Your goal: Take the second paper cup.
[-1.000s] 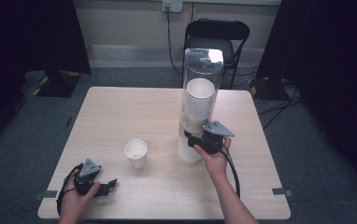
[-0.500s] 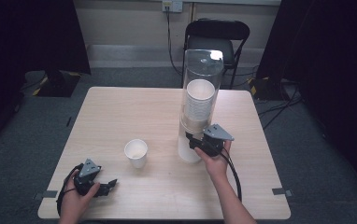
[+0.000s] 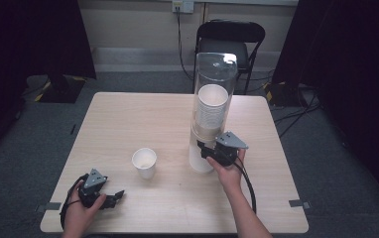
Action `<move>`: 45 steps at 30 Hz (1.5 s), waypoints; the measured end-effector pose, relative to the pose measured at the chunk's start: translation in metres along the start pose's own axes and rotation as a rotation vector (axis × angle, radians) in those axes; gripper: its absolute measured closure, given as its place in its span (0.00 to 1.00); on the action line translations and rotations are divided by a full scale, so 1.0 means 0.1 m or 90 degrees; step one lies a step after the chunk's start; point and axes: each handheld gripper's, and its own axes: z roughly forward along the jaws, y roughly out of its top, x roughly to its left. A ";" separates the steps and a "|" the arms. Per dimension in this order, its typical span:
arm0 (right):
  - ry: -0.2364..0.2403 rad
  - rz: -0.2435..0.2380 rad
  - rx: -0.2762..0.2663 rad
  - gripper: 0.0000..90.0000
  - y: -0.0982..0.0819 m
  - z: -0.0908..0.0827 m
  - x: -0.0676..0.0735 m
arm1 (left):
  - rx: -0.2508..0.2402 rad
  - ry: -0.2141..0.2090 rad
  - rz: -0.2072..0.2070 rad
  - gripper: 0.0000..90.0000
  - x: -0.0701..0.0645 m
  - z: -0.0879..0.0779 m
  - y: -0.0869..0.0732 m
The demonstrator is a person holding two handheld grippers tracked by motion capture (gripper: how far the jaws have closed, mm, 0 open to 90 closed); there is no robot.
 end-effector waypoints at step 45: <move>0.012 -0.022 0.143 0.37 -0.53 -0.17 -0.18 | 0.001 0.000 0.001 0.15 -0.01 0.01 0.01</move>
